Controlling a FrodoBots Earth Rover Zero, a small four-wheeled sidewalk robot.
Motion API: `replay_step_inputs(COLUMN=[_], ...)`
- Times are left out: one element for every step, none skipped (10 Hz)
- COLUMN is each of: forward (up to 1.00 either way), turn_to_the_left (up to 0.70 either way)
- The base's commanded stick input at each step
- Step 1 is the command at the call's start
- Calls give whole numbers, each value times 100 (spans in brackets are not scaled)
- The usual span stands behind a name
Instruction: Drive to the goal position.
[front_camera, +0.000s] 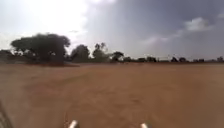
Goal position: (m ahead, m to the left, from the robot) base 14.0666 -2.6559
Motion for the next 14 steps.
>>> replay_step_inputs(forward=[100, 100, 100, 100, 100, 100, 100, 100, 100, 100, 100, 100, 100, 100], turn_to_the_left=[-20, -7, 0, 0, 0, 0, 0, 0, 0, 0, 0, 0, 0, 0])
